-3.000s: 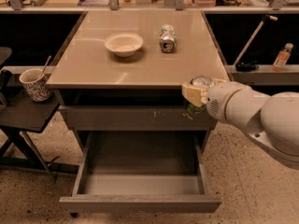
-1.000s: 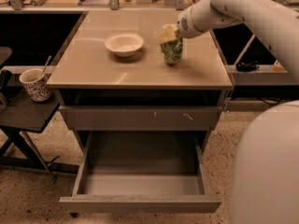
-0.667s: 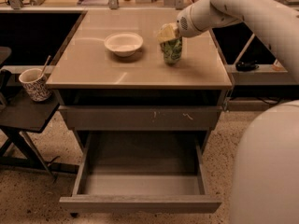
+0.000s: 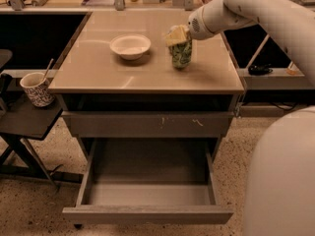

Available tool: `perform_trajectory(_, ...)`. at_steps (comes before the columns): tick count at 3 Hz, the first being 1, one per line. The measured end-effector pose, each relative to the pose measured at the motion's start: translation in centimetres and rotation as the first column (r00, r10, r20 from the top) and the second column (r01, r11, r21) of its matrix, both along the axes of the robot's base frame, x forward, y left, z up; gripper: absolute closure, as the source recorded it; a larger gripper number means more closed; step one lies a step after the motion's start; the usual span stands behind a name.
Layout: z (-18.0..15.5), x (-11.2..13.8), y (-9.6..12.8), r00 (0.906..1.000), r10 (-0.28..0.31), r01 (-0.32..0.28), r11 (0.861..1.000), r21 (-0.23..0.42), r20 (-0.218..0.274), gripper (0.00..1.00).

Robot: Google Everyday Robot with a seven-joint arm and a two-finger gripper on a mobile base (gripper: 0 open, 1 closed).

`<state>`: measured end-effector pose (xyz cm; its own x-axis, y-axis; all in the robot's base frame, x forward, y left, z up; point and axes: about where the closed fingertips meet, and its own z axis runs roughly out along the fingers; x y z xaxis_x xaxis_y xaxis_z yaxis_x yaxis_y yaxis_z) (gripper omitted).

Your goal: Pick green can from middle drawer and place on counter

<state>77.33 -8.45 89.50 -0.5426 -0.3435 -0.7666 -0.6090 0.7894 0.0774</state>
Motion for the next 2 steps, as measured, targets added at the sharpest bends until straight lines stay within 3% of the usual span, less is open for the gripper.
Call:
perform_trajectory(1,0.00,0.00,0.00,1.0000,0.000,0.000,1.000,0.000,0.000,0.00)
perform_trajectory(2,0.00,0.00,0.00,1.0000,0.000,0.000,1.000,0.000,0.000,0.00)
